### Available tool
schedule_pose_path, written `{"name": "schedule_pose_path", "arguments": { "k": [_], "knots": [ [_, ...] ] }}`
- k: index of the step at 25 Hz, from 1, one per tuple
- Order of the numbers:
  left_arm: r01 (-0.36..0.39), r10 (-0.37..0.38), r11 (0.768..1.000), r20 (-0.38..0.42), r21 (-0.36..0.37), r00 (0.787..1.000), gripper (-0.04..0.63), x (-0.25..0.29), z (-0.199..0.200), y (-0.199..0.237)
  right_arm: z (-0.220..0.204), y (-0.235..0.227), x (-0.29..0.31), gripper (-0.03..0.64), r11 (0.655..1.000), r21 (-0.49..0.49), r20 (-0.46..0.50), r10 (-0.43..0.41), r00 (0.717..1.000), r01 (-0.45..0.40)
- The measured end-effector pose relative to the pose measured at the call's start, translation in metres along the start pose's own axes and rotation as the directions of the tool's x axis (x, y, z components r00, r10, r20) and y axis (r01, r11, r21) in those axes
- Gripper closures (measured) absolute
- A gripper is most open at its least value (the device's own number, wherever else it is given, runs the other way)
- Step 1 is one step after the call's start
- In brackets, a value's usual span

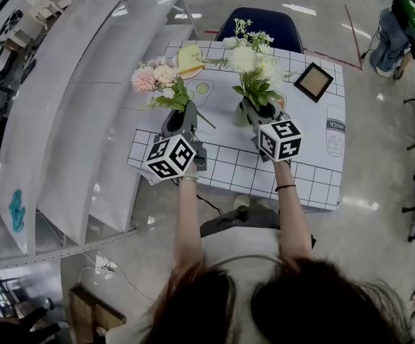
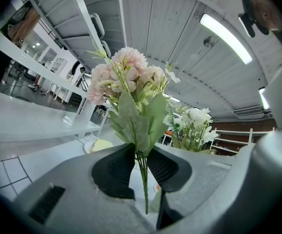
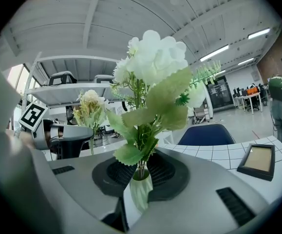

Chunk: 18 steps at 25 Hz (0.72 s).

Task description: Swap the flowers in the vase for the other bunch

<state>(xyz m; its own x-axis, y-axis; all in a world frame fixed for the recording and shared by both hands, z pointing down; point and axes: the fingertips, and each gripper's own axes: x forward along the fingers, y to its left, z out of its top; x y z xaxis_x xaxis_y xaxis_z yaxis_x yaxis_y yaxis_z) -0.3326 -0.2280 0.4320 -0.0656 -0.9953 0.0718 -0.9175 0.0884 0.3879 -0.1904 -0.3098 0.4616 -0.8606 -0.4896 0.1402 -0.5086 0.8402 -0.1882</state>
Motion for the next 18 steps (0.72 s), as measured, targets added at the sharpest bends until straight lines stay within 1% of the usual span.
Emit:
{"name": "schedule_pose_path", "arguments": {
  "k": [13,18],
  "knots": [
    [0.028,-0.028,1.0,-0.025,0.002,0.999,0.52,0.003,-0.008,0.001,-0.013,0.005,-0.003,0.563,0.998,-0.053,-0.024,-0.041,0.999,0.04],
    [0.037,-0.037,0.999,-0.038,0.0,0.999,0.52,0.004,-0.012,-0.001,-0.016,0.006,-0.005,0.563,0.998,-0.048,-0.03,-0.049,0.998,0.048]
  ]
}}
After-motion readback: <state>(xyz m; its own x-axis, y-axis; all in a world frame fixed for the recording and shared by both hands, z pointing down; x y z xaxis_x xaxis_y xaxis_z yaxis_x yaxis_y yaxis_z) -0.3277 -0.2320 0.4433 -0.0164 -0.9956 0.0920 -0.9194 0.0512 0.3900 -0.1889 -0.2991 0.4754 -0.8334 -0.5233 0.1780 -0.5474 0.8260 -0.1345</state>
